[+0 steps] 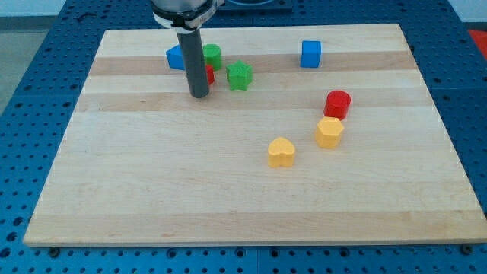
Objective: Move green star slightly right
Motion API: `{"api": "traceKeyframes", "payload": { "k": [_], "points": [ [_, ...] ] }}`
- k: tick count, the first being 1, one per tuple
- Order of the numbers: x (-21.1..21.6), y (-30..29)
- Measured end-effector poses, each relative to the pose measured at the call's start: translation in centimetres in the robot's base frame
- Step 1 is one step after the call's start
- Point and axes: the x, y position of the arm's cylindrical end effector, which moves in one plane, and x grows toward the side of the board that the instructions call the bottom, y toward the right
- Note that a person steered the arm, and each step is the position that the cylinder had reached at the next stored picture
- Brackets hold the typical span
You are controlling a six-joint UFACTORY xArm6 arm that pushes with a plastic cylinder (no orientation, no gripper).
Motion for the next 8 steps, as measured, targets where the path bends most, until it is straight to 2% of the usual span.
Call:
{"api": "traceKeyframes", "payload": {
  "k": [3,6,8],
  "points": [
    [0.1,2.6],
    [-3.1,2.9],
    [-3.5,3.4]
  ]
}}
